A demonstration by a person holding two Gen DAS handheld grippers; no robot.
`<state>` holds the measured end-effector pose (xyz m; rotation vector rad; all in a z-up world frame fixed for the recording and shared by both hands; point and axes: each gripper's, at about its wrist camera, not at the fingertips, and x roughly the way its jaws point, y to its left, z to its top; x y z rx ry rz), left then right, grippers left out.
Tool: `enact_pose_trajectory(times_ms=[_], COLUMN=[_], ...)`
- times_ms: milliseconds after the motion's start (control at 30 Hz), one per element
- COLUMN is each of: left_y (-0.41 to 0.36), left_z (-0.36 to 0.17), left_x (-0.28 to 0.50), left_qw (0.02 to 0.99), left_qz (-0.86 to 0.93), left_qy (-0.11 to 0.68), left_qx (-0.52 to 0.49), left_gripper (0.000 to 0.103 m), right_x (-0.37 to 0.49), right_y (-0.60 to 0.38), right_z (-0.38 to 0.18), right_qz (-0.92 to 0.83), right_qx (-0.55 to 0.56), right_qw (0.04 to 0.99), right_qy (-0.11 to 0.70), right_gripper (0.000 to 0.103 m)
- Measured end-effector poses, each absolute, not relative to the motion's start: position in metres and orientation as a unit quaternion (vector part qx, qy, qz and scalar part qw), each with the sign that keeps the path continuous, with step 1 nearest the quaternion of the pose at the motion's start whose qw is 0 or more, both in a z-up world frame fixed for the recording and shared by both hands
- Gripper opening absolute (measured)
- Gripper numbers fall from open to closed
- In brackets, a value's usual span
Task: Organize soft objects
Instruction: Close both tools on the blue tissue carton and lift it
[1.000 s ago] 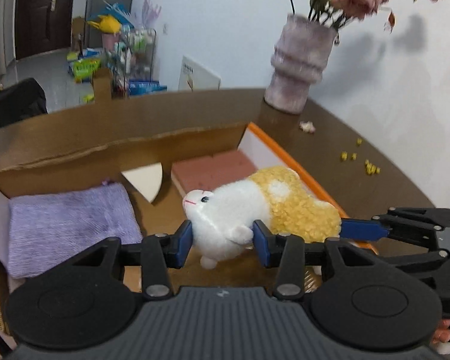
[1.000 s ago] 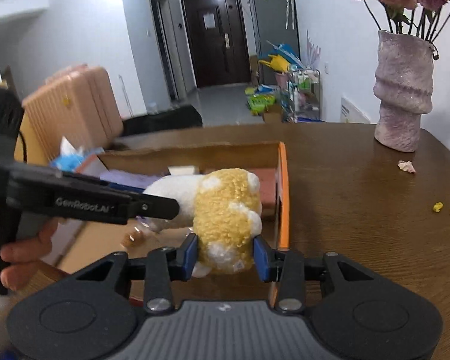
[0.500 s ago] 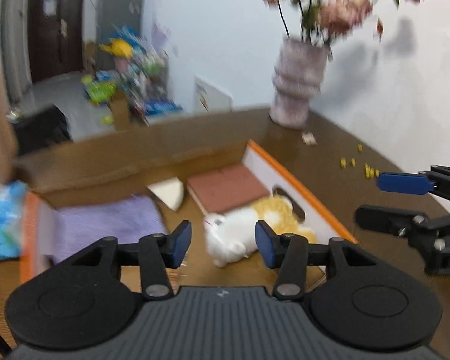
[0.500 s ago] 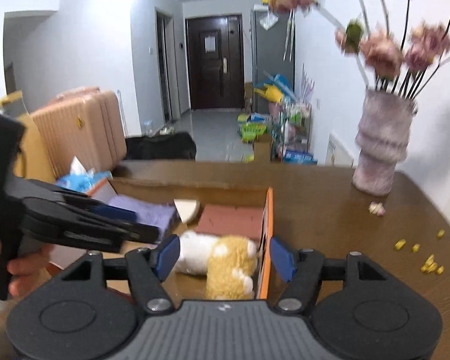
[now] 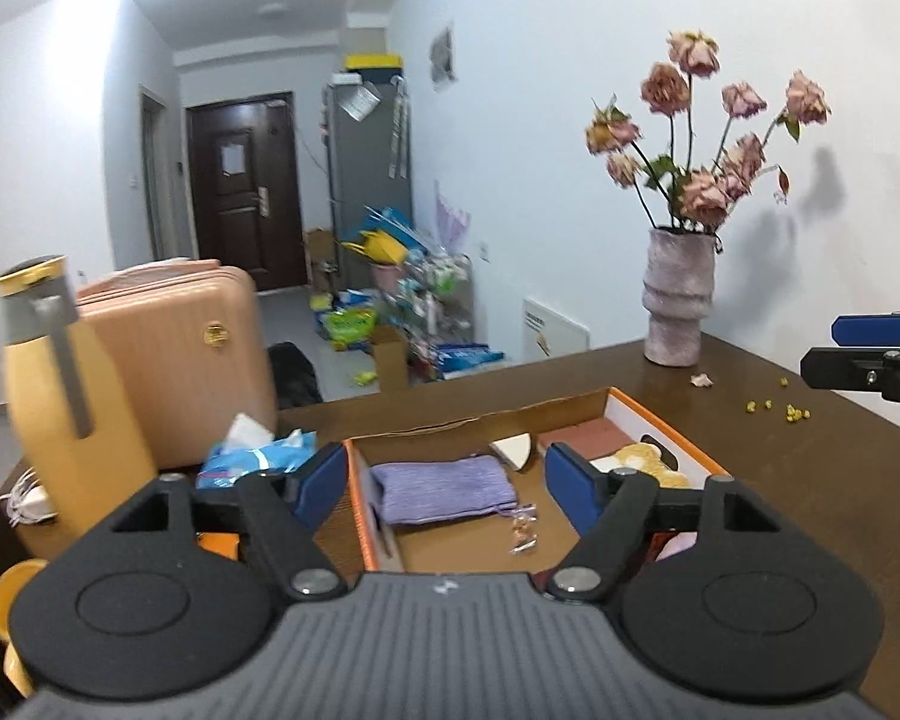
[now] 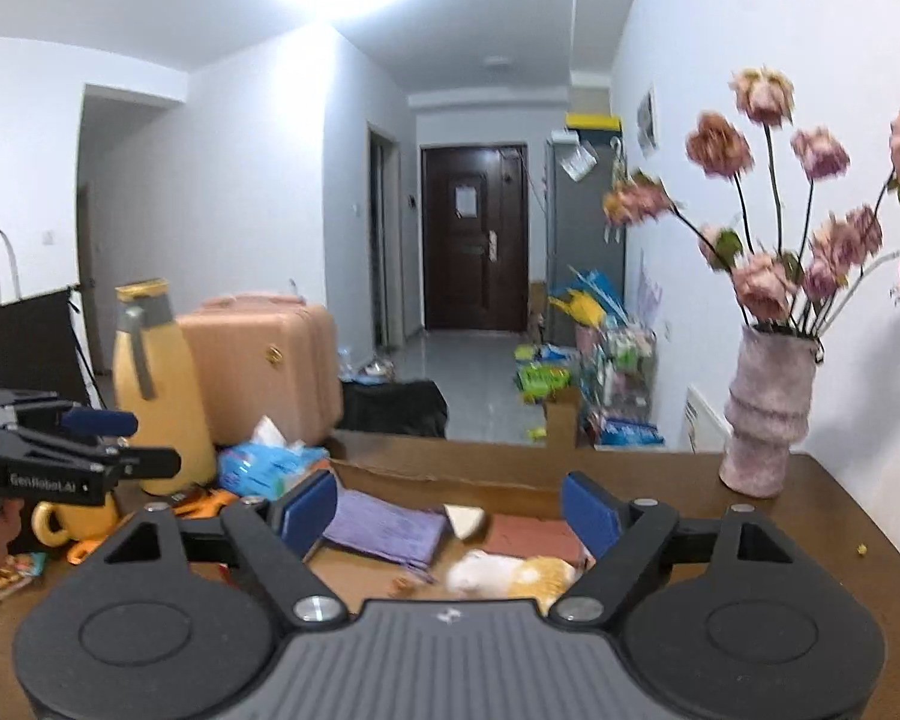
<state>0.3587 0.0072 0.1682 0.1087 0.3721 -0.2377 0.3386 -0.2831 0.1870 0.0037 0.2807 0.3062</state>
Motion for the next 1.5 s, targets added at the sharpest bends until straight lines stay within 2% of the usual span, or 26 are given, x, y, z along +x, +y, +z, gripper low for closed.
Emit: enact_pose_trajectory(times_ms=[167, 333, 667, 900, 967, 1033, 1100, 1167, 1233, 1333, 1500], left_y=[0.015, 0.014, 0.021, 0.022, 0.02, 0.018, 0.018, 0.021, 0.024, 0.027, 0.034], left_z=[0.152, 0.112, 0.037, 0.027, 0.026, 0.022, 0.018, 0.014, 0.011, 0.01, 0.006], left_x=[0.314, 0.251, 0.158, 0.15, 0.152, 0.159, 0.171, 0.187, 0.203, 0.228, 0.271], left_qw=[0.98, 0.982, 0.971, 0.968, 0.968, 0.968, 0.965, 0.961, 0.957, 0.953, 0.94], left_qz=[-0.093, -0.105, -0.119, -0.115, -0.115, -0.114, -0.114, -0.114, -0.114, -0.113, -0.126], left_qy=[0.17, 0.149, 0.207, 0.224, 0.222, 0.225, 0.234, 0.25, 0.262, 0.27, 0.298], left_qx=[0.05, 0.045, -0.013, -0.011, -0.01, -0.012, -0.019, -0.04, -0.057, -0.078, -0.106], left_gripper=[0.077, 0.083, 0.085, 0.085, 0.085, 0.084, 0.075, 0.057, 0.05, 0.045, 0.041], right_x=[0.297, 0.24, 0.136, 0.116, 0.117, 0.122, 0.13, 0.144, 0.162, 0.192, 0.256], right_y=[-0.274, -0.271, -0.265, -0.271, -0.271, -0.269, -0.265, -0.257, -0.247, -0.229, -0.201], right_z=[0.18, 0.139, 0.04, 0.014, 0.015, 0.015, 0.013, 0.013, 0.009, 0.005, -0.004], right_qz=[0.152, 0.16, 0.16, 0.147, 0.147, 0.154, 0.169, 0.188, 0.208, 0.238, 0.242], right_qx=[0.002, 0.007, 0.041, 0.06, 0.066, 0.068, 0.073, 0.08, 0.092, 0.12, 0.166], right_qw=[0.982, 0.982, 0.973, 0.969, 0.97, 0.969, 0.966, 0.96, 0.952, 0.937, 0.918], right_qy=[0.109, 0.098, 0.159, 0.188, 0.182, 0.18, 0.182, 0.191, 0.206, 0.227, 0.264], right_gripper=[0.082, 0.082, 0.081, 0.08, 0.079, 0.069, 0.058, 0.05, 0.041, 0.033, 0.03])
